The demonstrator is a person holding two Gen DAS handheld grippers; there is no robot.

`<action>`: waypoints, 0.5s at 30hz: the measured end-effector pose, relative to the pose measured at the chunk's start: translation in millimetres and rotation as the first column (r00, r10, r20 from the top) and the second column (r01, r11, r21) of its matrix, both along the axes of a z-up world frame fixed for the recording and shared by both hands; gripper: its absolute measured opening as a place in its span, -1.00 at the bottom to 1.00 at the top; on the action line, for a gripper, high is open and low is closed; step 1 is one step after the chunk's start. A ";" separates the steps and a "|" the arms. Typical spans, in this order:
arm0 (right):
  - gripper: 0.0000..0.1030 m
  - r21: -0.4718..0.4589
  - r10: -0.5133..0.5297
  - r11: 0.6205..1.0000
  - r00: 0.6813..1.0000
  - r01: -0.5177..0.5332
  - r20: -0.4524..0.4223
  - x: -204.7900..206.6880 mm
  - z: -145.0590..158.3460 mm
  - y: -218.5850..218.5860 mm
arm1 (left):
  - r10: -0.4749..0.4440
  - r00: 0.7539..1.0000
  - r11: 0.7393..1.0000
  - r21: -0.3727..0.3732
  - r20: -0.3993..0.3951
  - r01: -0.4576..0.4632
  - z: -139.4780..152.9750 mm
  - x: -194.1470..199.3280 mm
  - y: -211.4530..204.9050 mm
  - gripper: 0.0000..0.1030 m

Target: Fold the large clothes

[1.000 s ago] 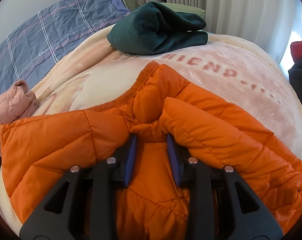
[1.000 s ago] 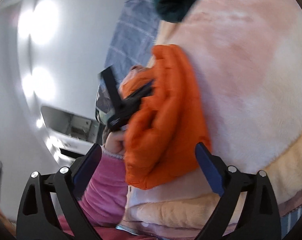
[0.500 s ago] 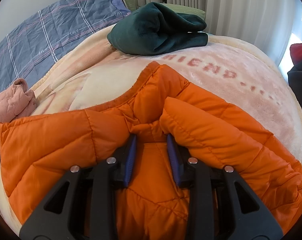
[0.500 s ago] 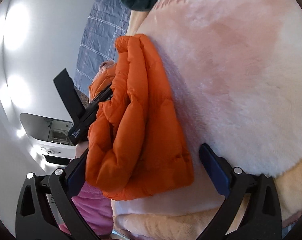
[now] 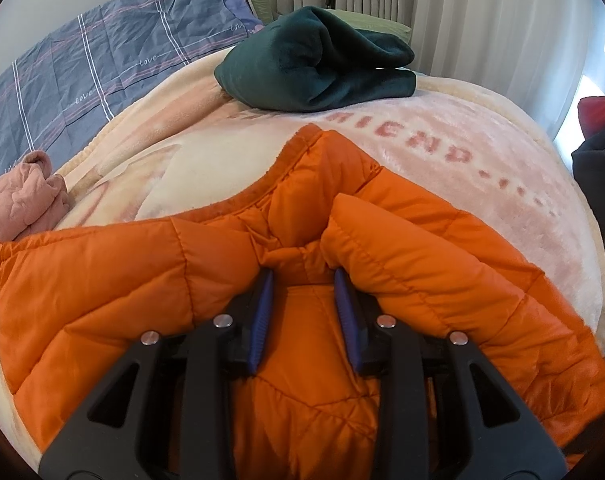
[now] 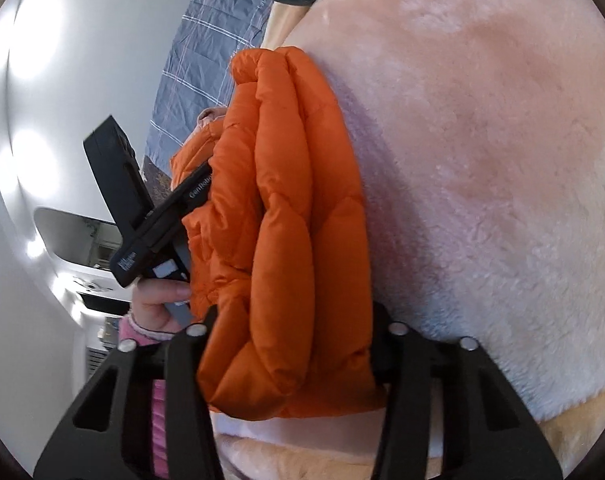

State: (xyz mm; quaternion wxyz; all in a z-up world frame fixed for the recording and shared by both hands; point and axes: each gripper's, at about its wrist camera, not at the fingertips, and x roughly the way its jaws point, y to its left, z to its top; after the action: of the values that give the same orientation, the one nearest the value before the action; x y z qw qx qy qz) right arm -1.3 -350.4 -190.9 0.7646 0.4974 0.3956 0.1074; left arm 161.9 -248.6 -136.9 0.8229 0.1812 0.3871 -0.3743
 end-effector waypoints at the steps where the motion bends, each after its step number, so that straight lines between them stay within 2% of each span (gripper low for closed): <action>1: -0.18 -0.017 -0.002 1.000 1.000 0.002 0.002 -0.6 1.2 1.9 | 0.001 1.000 1.000 -0.002 -0.002 -0.001 -0.1 0.3 0.3 -0.37; 7: -0.23 -0.086 -0.011 0.996 1.000 0.012 0.010 -3.3 3.8 7.5 | 0.001 1.000 1.000 -0.003 0.025 -0.001 4.2 -4.6 -0.6 -0.37; 10: -0.23 -0.118 -0.015 0.993 1.000 0.016 0.012 -3.5 2.5 11.8 | 0.010 0.999 1.000 -0.004 0.053 -0.009 10.7 -9.3 1.7 -0.29; 11: -0.23 -0.128 -0.017 0.992 1.000 0.018 0.013 -2.2 2.3 13.5 | 0.013 0.998 1.000 -0.007 0.059 -0.013 13.7 -10.0 3.7 -0.18; 13: -0.23 -0.136 -0.018 0.991 1.000 0.020 0.014 -0.7 1.9 15.4 | 0.024 0.998 0.999 -0.050 0.057 -0.021 28.4 -12.1 14.6 0.21; 14: -0.23 -0.138 -0.017 0.990 1.000 0.019 0.014 0.2 1.9 16.2 | 0.032 0.998 0.997 -0.078 0.054 -0.028 34.4 -12.4 21.1 0.52; 15: -0.23 -0.139 -0.015 0.990 1.000 0.017 0.016 0.8 1.7 16.7 | 0.059 0.997 0.988 -0.143 0.054 -0.051 46.9 -13.1 38.2 0.72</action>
State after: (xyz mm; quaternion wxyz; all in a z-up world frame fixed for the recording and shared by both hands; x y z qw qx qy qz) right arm -0.5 -333.7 -189.3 0.8010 0.4452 0.3926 0.0772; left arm 148.8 -210.4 -89.9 0.8546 0.1224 0.3404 -0.3726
